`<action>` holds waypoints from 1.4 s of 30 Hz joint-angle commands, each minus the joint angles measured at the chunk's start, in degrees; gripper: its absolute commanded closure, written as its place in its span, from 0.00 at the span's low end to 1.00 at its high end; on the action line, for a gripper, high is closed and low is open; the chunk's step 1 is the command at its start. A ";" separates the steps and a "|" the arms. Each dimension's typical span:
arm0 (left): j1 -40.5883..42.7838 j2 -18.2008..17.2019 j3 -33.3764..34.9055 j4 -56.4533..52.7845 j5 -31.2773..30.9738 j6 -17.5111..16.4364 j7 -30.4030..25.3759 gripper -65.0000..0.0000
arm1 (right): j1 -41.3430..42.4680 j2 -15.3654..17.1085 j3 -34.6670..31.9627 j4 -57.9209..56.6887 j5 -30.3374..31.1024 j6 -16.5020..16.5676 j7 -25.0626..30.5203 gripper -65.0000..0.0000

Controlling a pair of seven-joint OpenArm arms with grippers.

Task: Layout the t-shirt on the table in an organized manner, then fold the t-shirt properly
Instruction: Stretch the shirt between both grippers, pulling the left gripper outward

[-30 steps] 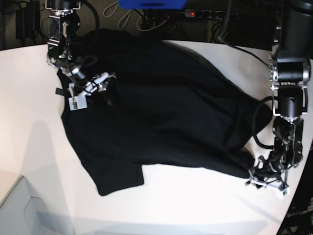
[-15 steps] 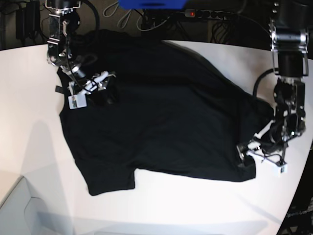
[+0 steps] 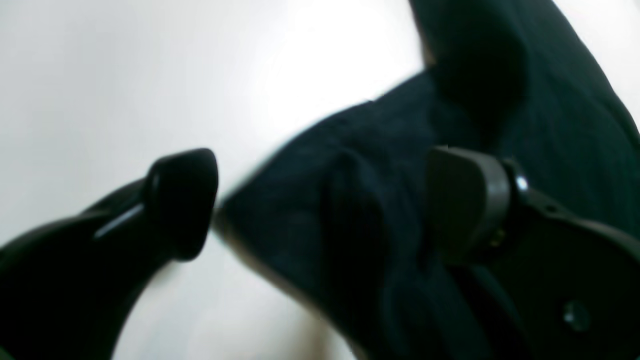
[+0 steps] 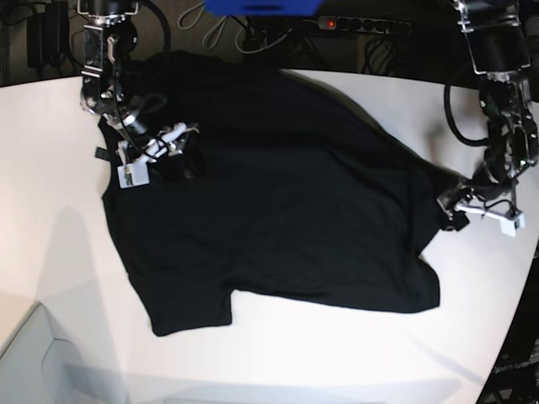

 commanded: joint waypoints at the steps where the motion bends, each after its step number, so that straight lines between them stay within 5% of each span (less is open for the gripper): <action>1: -0.73 -1.12 -0.08 0.44 -0.19 -0.05 -0.92 0.00 | 0.45 0.37 0.04 0.75 0.46 0.62 0.43 0.42; 5: -0.73 -1.12 0.80 0.18 -0.19 -0.05 -0.92 0.00 | 0.53 0.37 0.04 0.75 0.46 0.62 0.43 0.42; 7: -0.56 -1.12 0.72 0.88 -0.19 -0.05 -0.92 0.08 | 0.53 0.37 0.04 0.75 0.46 0.62 0.43 0.42; 17: -1.35 -1.21 0.19 0.79 -0.19 -0.05 -0.92 0.99 | 0.62 0.37 0.04 0.75 0.46 0.62 0.43 0.42; 31: 6.56 -1.39 -6.67 6.33 -0.89 -0.23 -0.75 1.00 | 1.85 0.37 0.04 0.14 0.46 0.62 0.51 0.42; 42: 15.09 -2.18 -11.42 11.08 -0.81 -0.23 -0.84 1.00 | 12.49 2.13 0.04 -15.16 0.37 0.62 0.86 0.42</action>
